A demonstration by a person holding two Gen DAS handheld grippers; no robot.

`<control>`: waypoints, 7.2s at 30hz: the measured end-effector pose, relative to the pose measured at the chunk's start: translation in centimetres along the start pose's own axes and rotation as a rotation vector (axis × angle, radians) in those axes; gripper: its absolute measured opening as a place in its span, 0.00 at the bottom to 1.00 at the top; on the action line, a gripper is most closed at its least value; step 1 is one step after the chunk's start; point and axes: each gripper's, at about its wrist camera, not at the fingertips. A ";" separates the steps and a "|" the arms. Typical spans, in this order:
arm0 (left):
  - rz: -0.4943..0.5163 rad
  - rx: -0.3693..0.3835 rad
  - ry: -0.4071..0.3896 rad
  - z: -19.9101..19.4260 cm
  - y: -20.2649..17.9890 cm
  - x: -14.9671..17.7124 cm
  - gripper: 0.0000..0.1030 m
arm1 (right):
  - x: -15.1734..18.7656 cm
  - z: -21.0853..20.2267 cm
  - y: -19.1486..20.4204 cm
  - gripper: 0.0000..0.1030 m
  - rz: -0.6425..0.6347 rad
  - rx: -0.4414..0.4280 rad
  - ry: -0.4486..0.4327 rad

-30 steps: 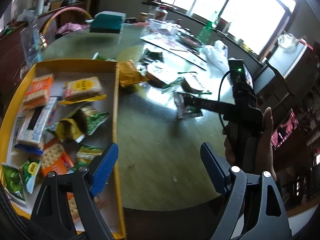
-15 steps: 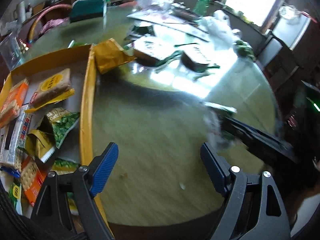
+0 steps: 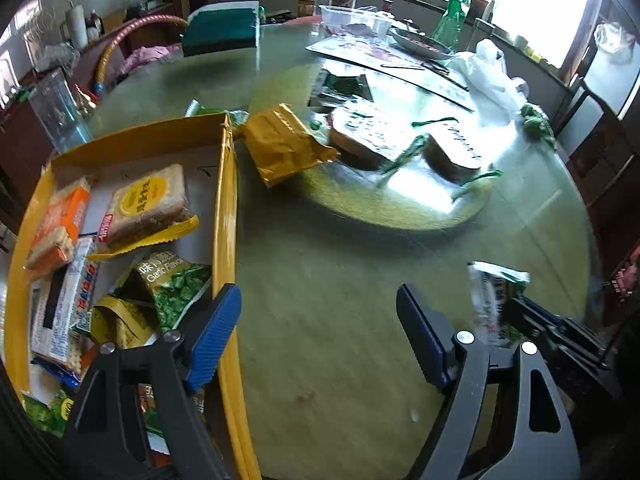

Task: Organize snacks
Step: 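Grasp the small green-and-white bag with the right gripper and lift it, then grasp the gold packet with the left gripper while the right holds the green bag, then carry the gold packet and green bag over the yellow tray, then open the left gripper to drop the gold packet while the right drops the green bag, then move both open grippers back toward the round cracker packs on the lazy susan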

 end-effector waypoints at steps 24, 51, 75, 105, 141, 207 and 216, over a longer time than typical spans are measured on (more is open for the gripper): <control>-0.227 0.128 0.015 3.2 4.3 -8.8 0.80 | 0.6 0.1 0.5 0.21 -0.040 -0.021 -0.007; -0.028 0.084 0.184 3.7 0.4 -3.1 0.45 | 0.9 0.1 0.6 0.22 -0.058 -0.021 -0.020; -0.050 0.229 -0.062 -4.9 -2.8 4.9 0.44 | 2.5 -1.2 2.5 0.10 -0.084 -0.014 -0.053; -0.256 0.195 -0.273 -11.6 7.8 7.7 0.44 | 4.1 -3.0 13.5 0.08 -0.234 -0.227 -0.059; -0.300 0.040 -0.069 -9.9 12.8 15.2 0.45 | 12.0 2.3 20.0 0.09 -0.447 -0.292 0.205; -0.099 0.208 -0.179 -7.9 -1.9 6.3 0.80 | 1.1 -3.0 -1.2 0.69 0.103 -0.096 -0.036; -0.105 0.209 -0.170 -7.3 -1.4 6.2 0.80 | 0.4 -1.9 -0.9 0.69 0.097 -0.072 -0.008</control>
Point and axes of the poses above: each gripper's, at about its wrist camera, not at the fingertips, and z roughly the way its jaws point, y to its left, x to its underside, and after that the axes turned 14 degrees about z, right-handed
